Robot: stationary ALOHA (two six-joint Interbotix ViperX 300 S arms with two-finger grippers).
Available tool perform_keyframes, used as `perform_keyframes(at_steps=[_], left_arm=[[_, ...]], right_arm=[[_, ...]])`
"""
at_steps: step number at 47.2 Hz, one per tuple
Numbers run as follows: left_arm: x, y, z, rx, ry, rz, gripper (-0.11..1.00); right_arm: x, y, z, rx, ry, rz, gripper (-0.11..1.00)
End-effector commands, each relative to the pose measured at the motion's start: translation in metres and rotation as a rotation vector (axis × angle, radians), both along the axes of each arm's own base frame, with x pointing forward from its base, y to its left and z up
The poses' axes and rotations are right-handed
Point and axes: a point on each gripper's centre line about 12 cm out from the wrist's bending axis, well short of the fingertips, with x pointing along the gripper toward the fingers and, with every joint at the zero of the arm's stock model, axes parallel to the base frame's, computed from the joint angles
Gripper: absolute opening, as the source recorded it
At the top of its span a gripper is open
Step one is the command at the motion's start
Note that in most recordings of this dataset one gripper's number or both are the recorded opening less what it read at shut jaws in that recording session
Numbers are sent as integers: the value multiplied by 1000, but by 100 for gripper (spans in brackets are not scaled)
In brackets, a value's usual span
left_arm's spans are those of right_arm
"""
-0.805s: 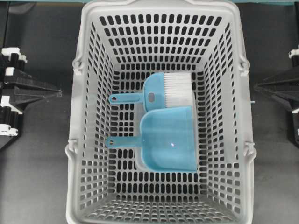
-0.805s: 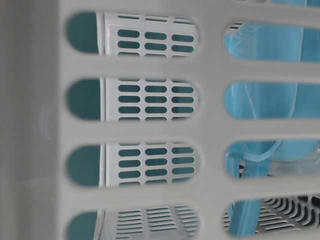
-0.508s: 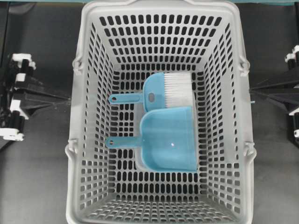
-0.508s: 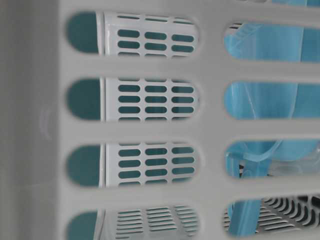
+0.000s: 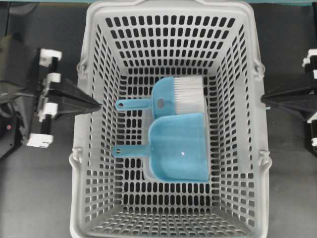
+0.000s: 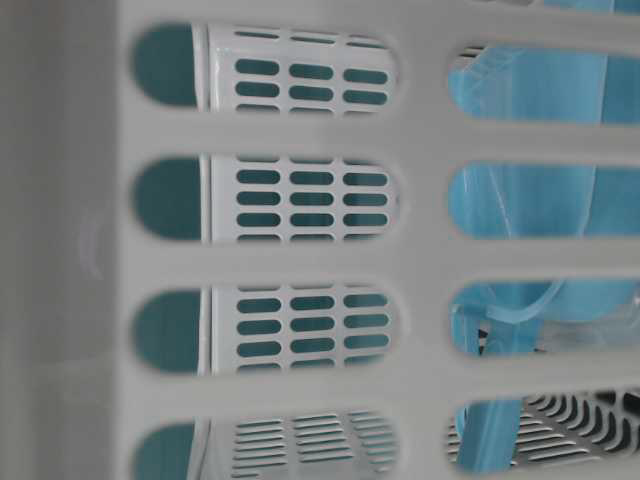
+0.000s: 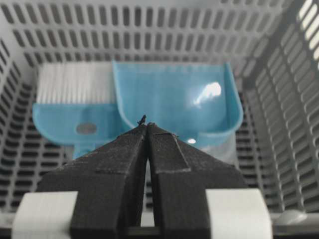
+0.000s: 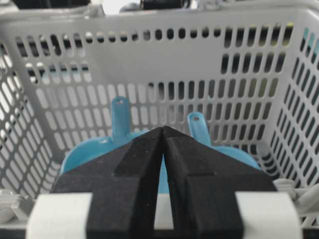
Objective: Pick up the dustpan from the shopping basket with the left arm.
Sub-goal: 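Move the left gripper from rest toward the basket, then lower the open left gripper over the large blue dustpan's handle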
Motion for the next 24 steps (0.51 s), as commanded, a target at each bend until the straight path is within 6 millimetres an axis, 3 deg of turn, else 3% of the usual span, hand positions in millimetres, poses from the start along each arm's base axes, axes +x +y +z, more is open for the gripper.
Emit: perform_keyframes(at_steps=[1, 4, 7, 18, 21, 24], left_arm=[[14, -4, 19, 9, 58, -9, 0], [22, -5, 20, 13, 110, -12, 0], [29, -6, 21, 16, 157, -12, 0], [61, -10, 17, 24, 298, -14, 0], [69, -11, 16, 26, 330, -13, 1], [77, -11, 15, 26, 372, -9, 1]], right_arm=[[2, 0, 10, 1, -18, -2, 0], [2, 0, 10, 1, -23, -2, 2], [2, 0, 10, 3, -21, -2, 11], [2, 2, 11, 11, -25, 8, 74], [2, 2, 11, 12, -23, 7, 82], [2, 2, 11, 14, -25, 7, 81]])
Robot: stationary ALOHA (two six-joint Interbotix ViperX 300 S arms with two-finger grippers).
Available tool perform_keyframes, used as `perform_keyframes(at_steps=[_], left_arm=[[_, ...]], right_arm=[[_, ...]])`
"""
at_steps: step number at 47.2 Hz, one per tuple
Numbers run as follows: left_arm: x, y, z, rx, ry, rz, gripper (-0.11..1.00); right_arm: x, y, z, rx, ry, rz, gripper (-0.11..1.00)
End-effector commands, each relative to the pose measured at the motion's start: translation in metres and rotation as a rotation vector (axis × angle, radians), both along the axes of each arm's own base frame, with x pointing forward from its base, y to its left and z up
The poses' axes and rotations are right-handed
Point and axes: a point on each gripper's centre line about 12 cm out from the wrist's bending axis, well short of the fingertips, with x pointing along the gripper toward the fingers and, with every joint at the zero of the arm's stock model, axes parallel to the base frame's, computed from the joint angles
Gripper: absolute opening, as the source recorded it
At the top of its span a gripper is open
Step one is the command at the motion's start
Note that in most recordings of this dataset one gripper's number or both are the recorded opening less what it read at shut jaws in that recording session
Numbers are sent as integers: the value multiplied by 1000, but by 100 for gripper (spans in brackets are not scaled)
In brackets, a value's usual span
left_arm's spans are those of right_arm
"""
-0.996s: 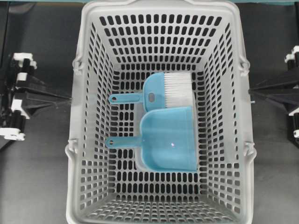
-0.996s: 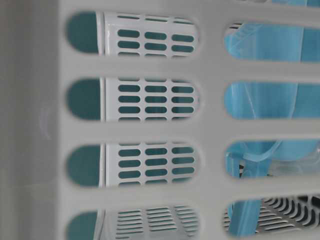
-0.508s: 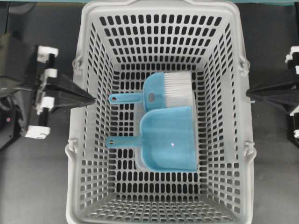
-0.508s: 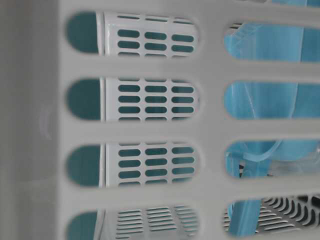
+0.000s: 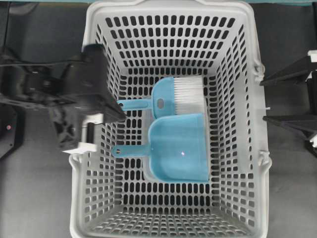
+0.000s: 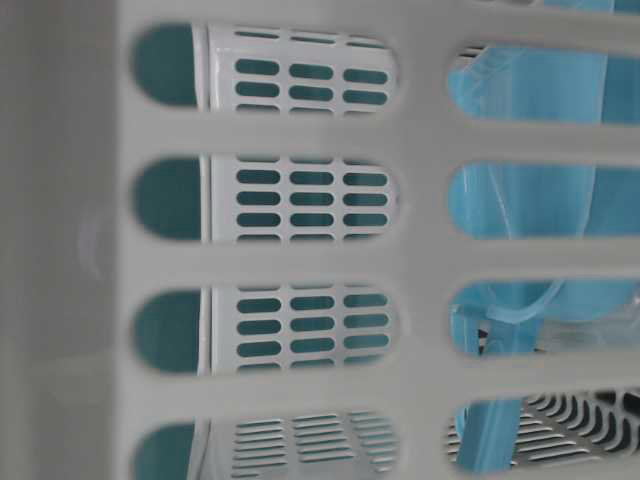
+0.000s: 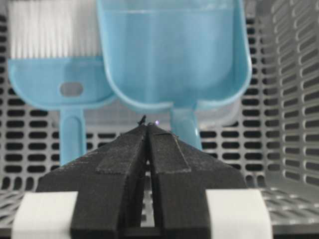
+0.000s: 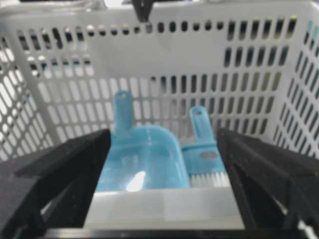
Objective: Pick up the dustpan from the shopping basket with the left arm.
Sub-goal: 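Lower the open left gripper over the large blue dustpan's handle, then close the left gripper on the blue dustpan handle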
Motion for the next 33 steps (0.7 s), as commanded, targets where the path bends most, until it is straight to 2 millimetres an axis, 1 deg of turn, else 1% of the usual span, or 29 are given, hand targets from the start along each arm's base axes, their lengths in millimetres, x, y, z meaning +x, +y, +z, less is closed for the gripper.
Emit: perform_keyframes(at_steps=[1, 3, 5, 11, 14, 17, 20, 27, 32, 33], left_arm=[[13, -2, 11, 4, 30, 1, 2], [18, -3, 10, 6, 64, 1, 8], [23, -4, 6, 4, 105, 5, 18], [39, -11, -2, 12, 211, -3, 55], [48, -16, -13, 20, 276, -12, 74], [54, -20, -27, 26, 336, -17, 86], [59, -25, -44, 31, 389, -23, 90], [67, -39, -76, 45, 469, -50, 88], [67, -44, -94, 52, 513, -57, 88], [67, -44, -100, 52, 530, -51, 88]], right_arm=[[2, 1, 11, 6, -31, 4, 81], [2, 1, 12, 6, -34, 4, 80], [2, 1, 12, 5, -35, 4, 79], [2, 1, 12, 6, -37, 4, 79], [2, 1, 12, 6, -37, 4, 79], [2, 1, 12, 6, -40, 2, 79], [2, 1, 12, 6, -41, 3, 79], [2, 1, 12, 6, -44, 3, 79], [1, 1, 12, 6, -46, 3, 79], [2, 1, 12, 6, -44, 5, 79]])
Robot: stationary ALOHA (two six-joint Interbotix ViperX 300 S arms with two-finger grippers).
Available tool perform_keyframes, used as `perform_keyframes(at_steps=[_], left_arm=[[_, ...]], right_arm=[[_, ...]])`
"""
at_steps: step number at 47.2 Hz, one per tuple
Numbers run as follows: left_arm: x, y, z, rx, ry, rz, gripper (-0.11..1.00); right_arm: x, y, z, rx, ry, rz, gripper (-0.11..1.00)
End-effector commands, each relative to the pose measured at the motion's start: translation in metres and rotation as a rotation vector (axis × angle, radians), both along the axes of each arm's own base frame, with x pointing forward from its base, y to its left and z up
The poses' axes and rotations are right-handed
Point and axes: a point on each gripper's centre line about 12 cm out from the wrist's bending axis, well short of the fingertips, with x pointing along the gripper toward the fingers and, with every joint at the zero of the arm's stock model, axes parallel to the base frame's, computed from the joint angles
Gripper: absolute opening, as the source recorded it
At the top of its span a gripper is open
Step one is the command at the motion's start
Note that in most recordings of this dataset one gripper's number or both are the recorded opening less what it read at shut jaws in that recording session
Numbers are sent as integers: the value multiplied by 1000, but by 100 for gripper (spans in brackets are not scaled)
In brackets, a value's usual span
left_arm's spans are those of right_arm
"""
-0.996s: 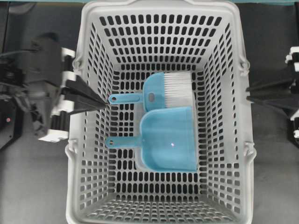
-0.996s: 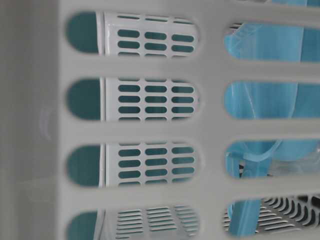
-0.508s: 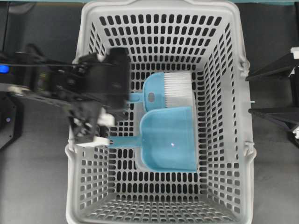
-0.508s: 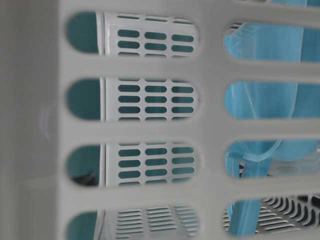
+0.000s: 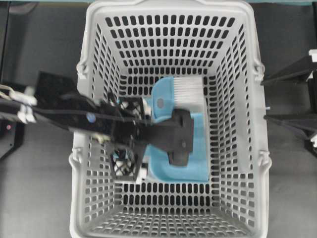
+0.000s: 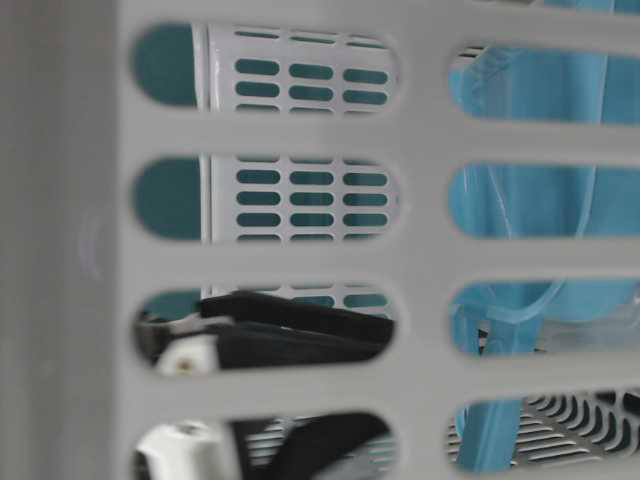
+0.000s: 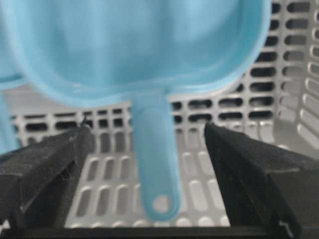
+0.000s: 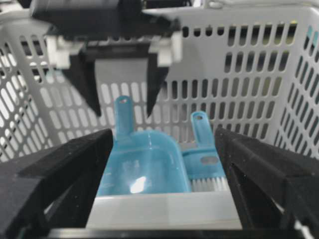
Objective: Pick up the dustpan from the shopping basket with the left arm.
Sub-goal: 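Close the left gripper on the blue dustpan handle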
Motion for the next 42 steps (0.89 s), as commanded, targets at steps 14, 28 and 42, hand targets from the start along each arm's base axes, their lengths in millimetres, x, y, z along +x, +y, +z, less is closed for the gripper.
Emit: perform_keyframes(at_steps=[14, 28, 42], left_arm=[[-3, 3, -42, -11, 10, 57, 87], [-5, 4, -43, -22, -35, 61, 39], [-9, 7, -5, -39, -131, 67, 27]], right_arm=[[2, 1, 8, 6, -26, 5, 79], [2, 2, 6, 6, -29, 6, 79], [1, 2, 4, 8, -32, 8, 79]])
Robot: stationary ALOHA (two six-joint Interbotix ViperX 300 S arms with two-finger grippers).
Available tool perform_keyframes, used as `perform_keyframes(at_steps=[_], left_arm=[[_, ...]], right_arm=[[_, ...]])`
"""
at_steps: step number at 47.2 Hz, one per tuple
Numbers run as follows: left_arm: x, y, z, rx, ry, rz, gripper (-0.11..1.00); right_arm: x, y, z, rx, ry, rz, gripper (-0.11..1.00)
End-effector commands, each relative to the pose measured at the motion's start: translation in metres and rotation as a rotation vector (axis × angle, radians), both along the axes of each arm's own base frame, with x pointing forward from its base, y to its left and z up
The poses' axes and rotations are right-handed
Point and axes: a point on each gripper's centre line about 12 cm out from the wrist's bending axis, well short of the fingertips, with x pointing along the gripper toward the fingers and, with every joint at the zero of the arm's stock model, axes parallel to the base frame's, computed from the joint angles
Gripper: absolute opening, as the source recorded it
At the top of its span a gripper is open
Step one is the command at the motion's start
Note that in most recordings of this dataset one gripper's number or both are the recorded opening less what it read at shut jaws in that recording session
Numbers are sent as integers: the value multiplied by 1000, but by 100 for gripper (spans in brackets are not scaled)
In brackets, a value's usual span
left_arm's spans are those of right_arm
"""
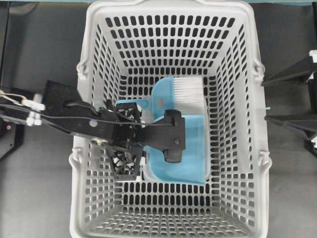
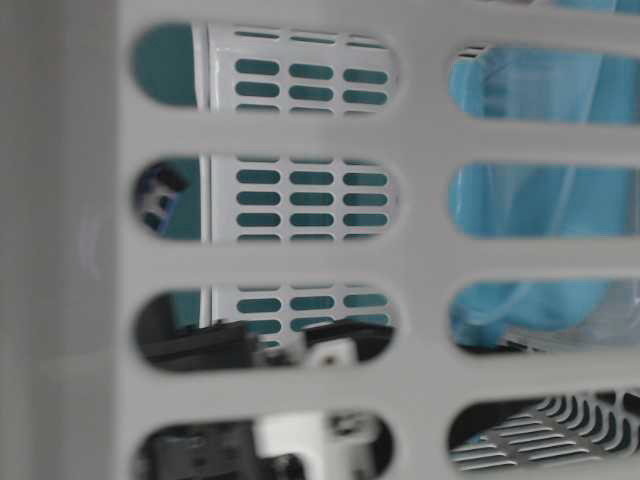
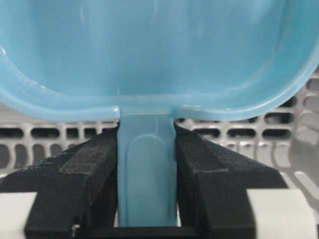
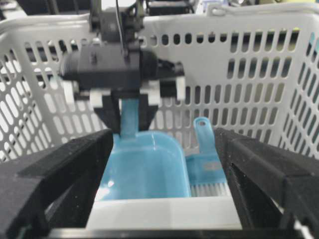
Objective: Pick up the dustpan from the shopping basket with the left arm.
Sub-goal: 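Close the left gripper on the blue dustpan handle, then lift the large blue dustpan upward out of the basket with the left gripper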
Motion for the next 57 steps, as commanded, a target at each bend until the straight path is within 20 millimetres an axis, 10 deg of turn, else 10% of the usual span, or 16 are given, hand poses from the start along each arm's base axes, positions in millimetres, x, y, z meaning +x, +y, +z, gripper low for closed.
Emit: perform_keyframes(at_steps=[1, 26, 57], left_arm=[[-2, 2, 33, -10, -88, 1, 27], [-37, 27, 149, -47, -467, 45, 27], [-42, 26, 167, -53, -537, 33, 27]], right_arm=[[1, 1, 4, 6, -15, 2, 79], [-1, 1, 4, 6, -23, 2, 79], [-4, 0, 8, 7, -51, 0, 79]])
